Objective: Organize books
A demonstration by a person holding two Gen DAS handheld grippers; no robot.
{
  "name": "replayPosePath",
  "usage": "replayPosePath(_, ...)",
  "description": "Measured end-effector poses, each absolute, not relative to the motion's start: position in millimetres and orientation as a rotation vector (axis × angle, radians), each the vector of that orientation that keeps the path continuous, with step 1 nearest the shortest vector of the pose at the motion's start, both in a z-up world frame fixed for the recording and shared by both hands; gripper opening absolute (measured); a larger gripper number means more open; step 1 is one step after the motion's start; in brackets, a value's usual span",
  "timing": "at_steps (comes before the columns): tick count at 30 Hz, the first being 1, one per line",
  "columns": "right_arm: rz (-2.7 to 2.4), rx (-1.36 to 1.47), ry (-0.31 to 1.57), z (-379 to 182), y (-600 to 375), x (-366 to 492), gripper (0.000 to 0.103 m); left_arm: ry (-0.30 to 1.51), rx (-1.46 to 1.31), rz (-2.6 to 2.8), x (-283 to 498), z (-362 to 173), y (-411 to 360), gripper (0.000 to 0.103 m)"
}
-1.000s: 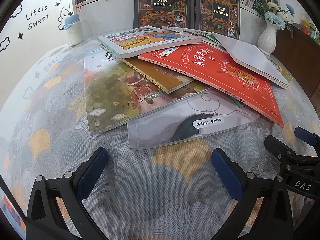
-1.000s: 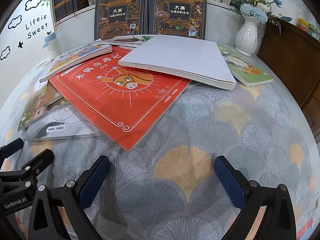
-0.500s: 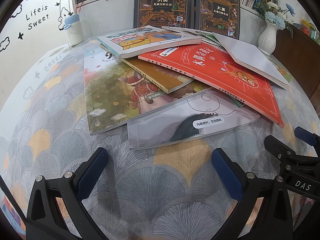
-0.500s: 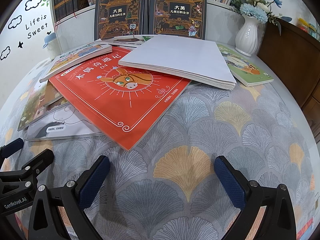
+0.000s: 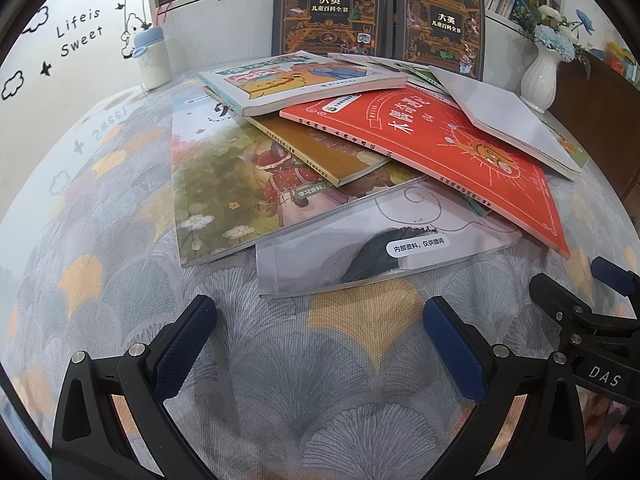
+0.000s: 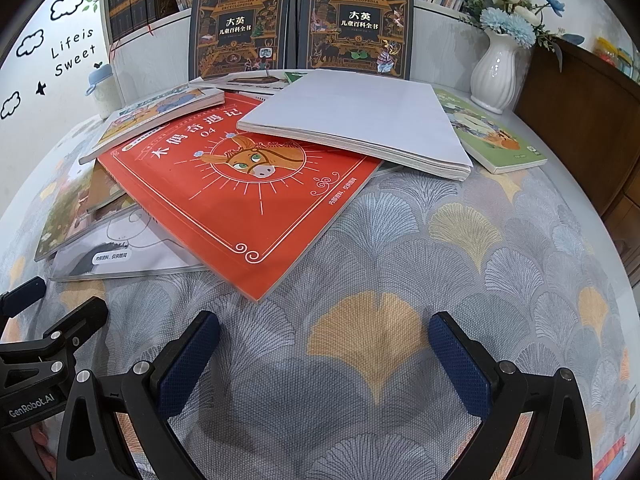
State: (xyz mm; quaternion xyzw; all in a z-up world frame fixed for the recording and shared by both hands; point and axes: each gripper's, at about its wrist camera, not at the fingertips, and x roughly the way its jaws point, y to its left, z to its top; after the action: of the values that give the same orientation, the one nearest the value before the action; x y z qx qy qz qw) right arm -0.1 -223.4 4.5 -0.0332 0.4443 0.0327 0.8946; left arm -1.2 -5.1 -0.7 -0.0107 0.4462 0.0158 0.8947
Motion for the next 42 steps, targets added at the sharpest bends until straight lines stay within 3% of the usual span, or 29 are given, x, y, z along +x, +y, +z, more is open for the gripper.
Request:
replayPosePath(17, 0.110, -0.065, 0.893, 9.0, -222.6, -20.0, 0.103, 0.949, -0.001, -0.019, -8.4, 3.7, 4.0, 0.103)
replayPosePath(22, 0.237, -0.050, 0.870, 28.0, -224.2, -46.2, 0.103, 0.825, 0.179, 0.031, -26.5, 26.7, 1.5, 0.102)
replayPosePath(27, 0.358, -0.025, 0.782, 80.2, -236.8, -51.6, 0.103, 0.732, 0.159, -0.015, -17.1, 70.6, 21.1, 0.102)
replayPosePath(35, 0.583, 0.099, 0.772, 132.5, -227.9, 14.5, 0.102, 0.705, 0.067, 0.041, 51.0, 116.9, 52.7, 0.102)
replayPosePath(42, 0.631, 0.114, 0.854, 112.2, -184.6, 107.3, 0.087, 0.796, -0.116, 0.100, 108.4, 89.6, 76.0, 0.102)
